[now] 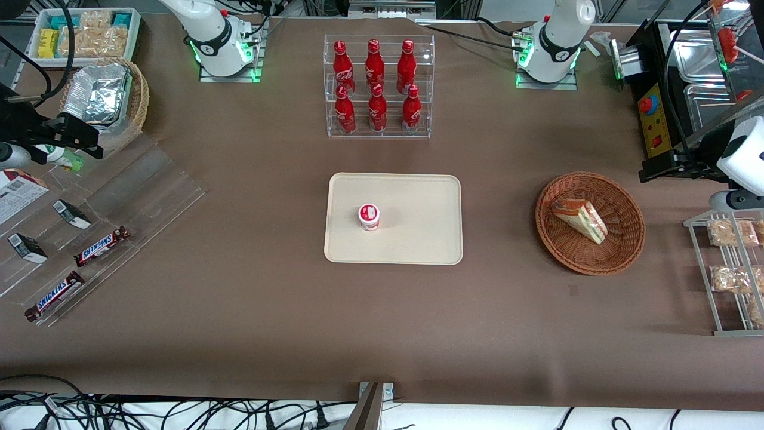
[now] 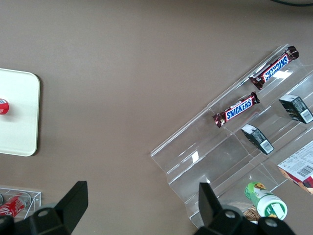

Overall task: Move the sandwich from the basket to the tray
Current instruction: 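Move the left gripper down over the wrapped sandwich in the wicker basket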

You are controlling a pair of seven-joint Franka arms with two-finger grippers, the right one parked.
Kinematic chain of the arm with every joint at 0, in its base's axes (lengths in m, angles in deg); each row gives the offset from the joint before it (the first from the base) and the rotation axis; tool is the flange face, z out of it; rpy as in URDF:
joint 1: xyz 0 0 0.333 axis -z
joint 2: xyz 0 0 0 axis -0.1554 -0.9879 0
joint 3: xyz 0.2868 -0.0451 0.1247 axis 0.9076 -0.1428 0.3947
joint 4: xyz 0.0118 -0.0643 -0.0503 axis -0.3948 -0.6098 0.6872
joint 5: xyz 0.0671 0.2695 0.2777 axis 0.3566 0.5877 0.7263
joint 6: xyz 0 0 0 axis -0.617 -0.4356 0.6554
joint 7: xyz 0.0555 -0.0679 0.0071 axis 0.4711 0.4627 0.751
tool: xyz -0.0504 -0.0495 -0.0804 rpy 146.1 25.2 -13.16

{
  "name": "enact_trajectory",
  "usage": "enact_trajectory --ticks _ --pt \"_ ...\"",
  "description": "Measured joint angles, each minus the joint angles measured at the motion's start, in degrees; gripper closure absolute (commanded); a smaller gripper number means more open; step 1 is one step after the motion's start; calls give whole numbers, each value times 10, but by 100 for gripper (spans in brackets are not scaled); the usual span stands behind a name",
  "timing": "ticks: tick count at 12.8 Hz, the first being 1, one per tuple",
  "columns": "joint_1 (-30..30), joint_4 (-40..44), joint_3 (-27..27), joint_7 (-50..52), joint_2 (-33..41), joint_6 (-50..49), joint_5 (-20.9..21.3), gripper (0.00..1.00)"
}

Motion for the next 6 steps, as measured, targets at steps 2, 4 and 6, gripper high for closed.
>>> enact_trajectory --ticks 2,4,6 --pt "-1 0 0 0 0 2 0 0" --pt "-4 0 1 1 -1 4 0 0" --pt "-7 -8 4 19 -7 14 0 0"
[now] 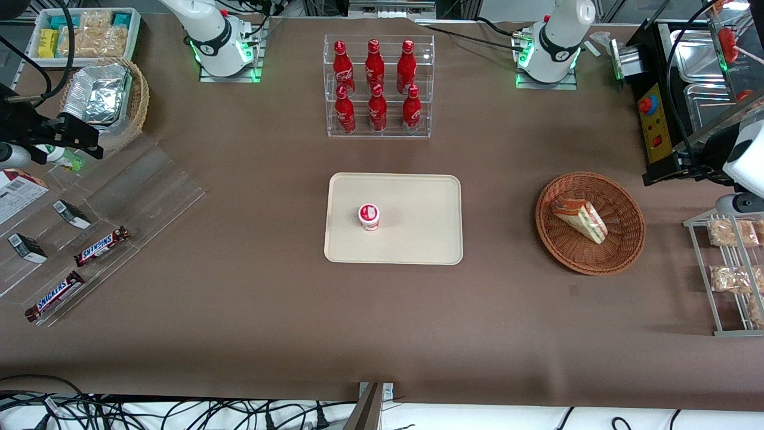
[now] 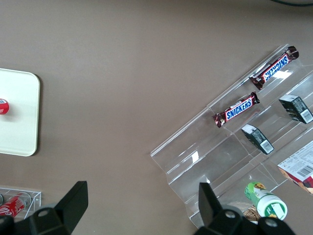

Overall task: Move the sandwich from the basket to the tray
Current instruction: 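Move the left gripper down over the wrapped sandwich in the wicker basket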

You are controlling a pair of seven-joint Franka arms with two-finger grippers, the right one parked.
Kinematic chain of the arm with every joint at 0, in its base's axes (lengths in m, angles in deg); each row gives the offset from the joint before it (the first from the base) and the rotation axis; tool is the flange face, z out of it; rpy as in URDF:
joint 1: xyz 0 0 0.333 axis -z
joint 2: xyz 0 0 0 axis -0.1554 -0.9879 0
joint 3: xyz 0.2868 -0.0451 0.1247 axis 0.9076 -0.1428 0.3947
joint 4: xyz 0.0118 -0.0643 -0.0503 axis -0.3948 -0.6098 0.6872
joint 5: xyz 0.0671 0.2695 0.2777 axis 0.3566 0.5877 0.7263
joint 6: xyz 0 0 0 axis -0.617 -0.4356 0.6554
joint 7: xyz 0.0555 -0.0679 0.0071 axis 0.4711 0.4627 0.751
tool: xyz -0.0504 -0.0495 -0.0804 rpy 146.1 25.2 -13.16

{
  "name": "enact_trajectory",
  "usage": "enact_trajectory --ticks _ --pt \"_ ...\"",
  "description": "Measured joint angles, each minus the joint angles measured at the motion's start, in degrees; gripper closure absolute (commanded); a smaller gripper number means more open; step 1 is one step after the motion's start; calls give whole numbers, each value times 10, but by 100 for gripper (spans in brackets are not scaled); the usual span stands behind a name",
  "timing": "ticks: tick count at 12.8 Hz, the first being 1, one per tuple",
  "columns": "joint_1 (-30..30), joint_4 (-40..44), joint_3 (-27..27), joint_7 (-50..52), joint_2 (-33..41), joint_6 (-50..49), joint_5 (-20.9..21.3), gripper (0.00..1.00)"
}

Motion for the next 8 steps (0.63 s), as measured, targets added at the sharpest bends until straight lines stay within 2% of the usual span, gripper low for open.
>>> enact_trajectory --ticks 3,8 --pt "-1 -53 1 90 -8 51 0 0" --pt "0 -222 0 296 17 225 25 0"
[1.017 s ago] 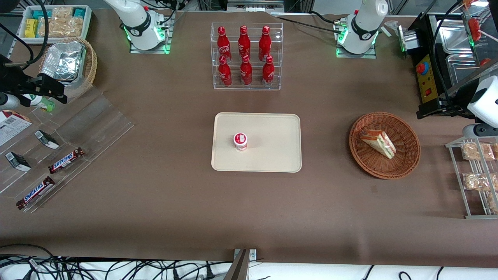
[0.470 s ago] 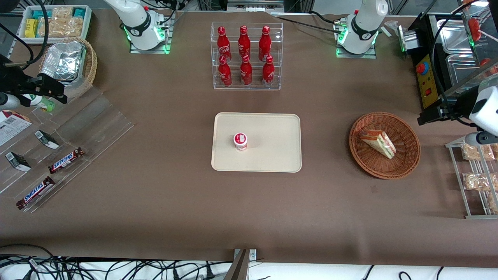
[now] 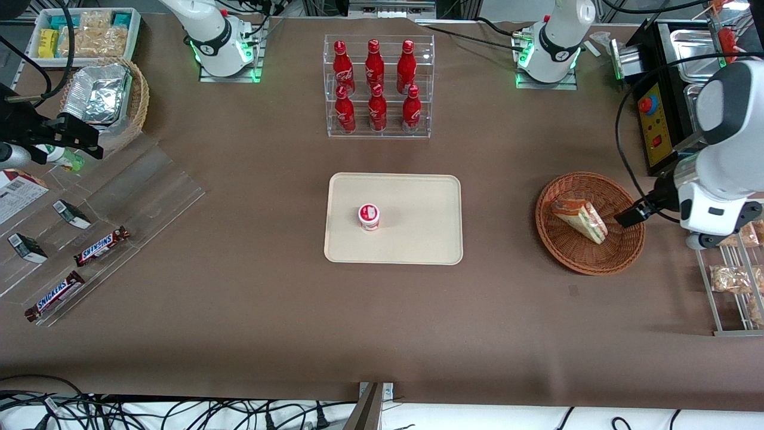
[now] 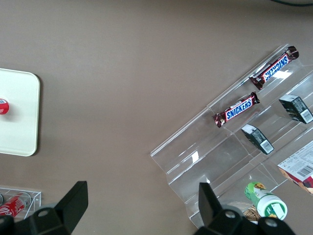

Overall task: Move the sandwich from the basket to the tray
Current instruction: 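Move the left gripper down over the wrapped sandwich in the wicker basket, then close the left gripper on the sandwich's upright edge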

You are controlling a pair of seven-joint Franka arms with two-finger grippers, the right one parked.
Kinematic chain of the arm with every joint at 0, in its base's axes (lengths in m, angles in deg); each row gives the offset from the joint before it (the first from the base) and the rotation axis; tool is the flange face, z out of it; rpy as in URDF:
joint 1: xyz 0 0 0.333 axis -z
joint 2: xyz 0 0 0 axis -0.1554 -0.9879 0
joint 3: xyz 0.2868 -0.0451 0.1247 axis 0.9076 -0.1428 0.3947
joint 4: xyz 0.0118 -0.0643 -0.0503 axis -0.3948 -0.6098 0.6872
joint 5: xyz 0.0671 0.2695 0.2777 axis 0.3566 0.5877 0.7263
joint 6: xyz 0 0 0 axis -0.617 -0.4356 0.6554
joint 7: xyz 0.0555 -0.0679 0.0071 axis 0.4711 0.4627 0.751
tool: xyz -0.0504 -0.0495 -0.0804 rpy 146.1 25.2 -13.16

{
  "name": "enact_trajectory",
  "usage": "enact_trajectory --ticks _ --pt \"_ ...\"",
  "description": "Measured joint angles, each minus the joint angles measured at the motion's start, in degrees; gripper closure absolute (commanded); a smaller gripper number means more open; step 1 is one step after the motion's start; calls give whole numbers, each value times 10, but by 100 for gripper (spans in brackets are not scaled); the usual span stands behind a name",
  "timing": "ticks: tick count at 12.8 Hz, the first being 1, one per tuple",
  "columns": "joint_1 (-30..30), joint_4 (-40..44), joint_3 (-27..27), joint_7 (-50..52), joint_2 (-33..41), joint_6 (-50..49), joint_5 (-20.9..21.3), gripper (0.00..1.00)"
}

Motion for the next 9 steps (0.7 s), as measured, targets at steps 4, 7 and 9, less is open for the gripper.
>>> enact_trajectory --ticks 4,7,9 --pt "0 -112 -1 122 14 113 35 0" --pt "0 -188 -1 172 15 203 41 0" --pt "0 -226 -1 195 15 256 41 0"
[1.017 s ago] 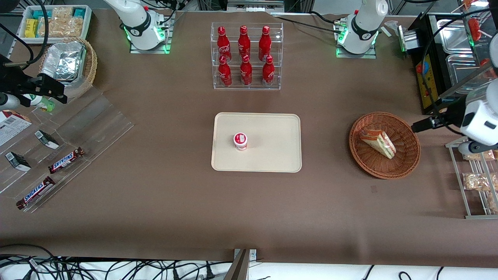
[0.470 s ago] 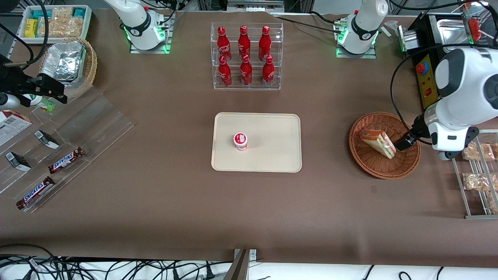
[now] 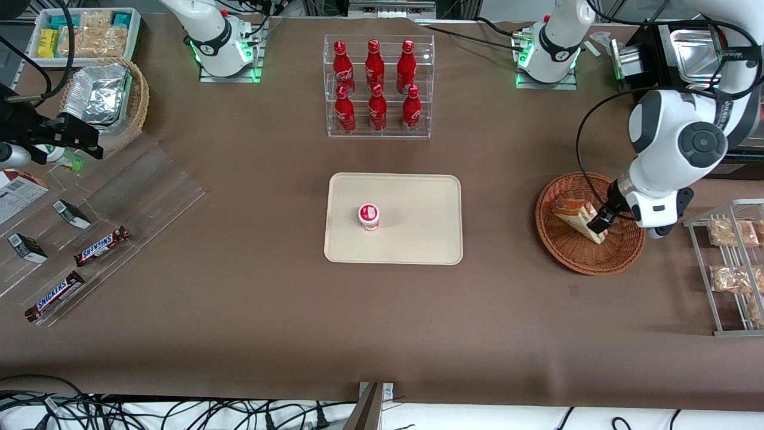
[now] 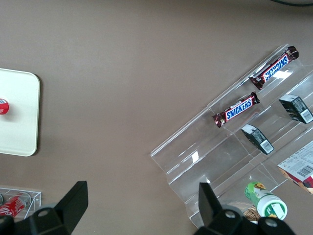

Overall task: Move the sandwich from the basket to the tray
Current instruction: 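Close the left gripper on the sandwich's upright edge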

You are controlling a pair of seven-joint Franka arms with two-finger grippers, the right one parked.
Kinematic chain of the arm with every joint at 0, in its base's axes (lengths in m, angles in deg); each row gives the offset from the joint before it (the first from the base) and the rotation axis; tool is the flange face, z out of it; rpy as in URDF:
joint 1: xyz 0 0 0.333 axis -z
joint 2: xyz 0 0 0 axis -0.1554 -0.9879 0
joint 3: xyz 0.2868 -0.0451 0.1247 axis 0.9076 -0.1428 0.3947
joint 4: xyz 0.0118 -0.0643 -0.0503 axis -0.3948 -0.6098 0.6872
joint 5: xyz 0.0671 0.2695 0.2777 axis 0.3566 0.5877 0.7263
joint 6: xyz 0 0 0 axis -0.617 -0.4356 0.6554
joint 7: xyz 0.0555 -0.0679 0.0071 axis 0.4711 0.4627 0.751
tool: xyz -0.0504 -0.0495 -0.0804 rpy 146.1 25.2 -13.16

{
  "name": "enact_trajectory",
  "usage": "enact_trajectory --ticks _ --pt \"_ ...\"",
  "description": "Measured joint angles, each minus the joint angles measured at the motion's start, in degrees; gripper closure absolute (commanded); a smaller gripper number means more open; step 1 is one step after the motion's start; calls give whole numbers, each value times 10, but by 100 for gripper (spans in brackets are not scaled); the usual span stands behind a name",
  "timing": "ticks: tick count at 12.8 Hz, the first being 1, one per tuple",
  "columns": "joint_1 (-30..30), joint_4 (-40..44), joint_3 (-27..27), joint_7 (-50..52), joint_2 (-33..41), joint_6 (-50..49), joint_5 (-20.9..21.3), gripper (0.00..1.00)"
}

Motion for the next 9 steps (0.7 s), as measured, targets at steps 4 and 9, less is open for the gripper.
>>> enact_trajectory --ticks 4,9 --pt "-4 -54 1 14 -3 75 0 0" --pt "-6 -75 2 36 -24 129 0 0"
